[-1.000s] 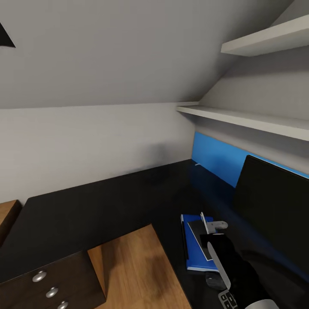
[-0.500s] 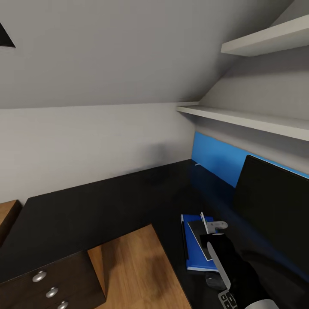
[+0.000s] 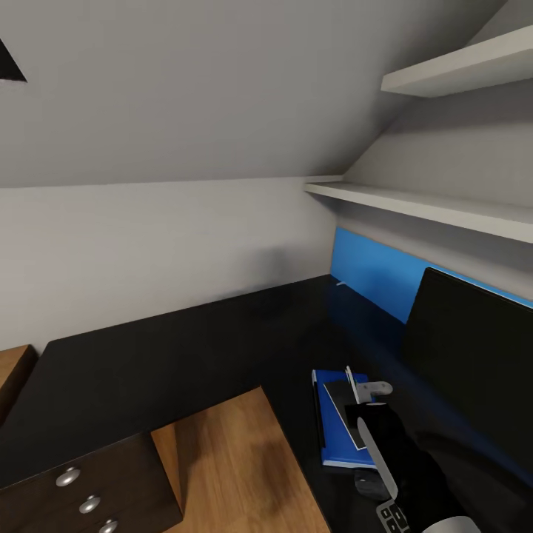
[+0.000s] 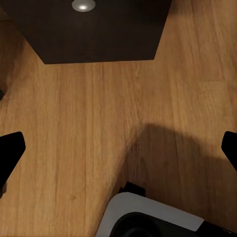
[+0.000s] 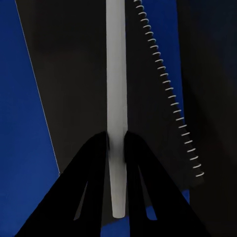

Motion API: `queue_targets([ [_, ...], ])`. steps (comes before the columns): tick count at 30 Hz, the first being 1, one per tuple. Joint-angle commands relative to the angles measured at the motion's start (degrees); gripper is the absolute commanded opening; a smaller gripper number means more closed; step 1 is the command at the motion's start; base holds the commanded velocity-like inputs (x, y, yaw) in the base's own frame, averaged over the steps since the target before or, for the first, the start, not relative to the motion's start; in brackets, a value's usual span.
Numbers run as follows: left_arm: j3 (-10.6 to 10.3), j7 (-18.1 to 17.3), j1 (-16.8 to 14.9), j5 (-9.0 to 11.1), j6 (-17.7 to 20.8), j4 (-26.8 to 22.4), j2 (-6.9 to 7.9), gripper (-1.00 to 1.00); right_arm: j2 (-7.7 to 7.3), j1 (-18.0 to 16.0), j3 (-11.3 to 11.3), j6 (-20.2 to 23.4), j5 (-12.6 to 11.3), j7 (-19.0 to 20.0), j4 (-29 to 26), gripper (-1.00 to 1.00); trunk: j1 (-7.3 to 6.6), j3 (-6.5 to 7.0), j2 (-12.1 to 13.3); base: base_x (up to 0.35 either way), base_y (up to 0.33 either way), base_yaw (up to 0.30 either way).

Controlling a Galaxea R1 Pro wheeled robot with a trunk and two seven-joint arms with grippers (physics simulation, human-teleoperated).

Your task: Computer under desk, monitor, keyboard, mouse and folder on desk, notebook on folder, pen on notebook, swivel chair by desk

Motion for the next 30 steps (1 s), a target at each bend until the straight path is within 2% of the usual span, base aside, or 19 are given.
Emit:
queue_targets([
  [1, -0.1, -0.4, 0.0, 0.6, -0.1, 0.1, 0.01, 1.00, -0.06, 0.0, 0.2, 0.1, -0.8, -0.3, -0.1, -1.00, 0.00, -0.07, 0.0, 0.000, 0.000, 0.000],
  [2, 0.0, -0.4, 0.0, 0.6, -0.1, 0.1, 0.01, 1.00, -0.06, 0.0, 0.2, 0.1, -0.8, -0.3, -0.1, 1.00, 0.00, -0.07, 0.0, 0.000, 0.000, 0.000],
  [24, 0.0, -0.4, 0.0, 0.6, -0.2, 0.1, 0.09, 1.00, -0.09, 0.0, 0.3, 0.1, -0.9, -0.3, -0.4, 1.00, 0.00, -0.07, 0.0, 0.000, 0.000, 0.000],
  [30, 0.0, -0.4, 0.0, 0.6, -0.2, 0.0, 0.09, 1.00, -0.07, 0.0, 0.2, 0.1, -1.0, -0.2, -3.5, 1.00, 0.00, -0.07, 0.0, 0.000, 0.000, 0.000],
])
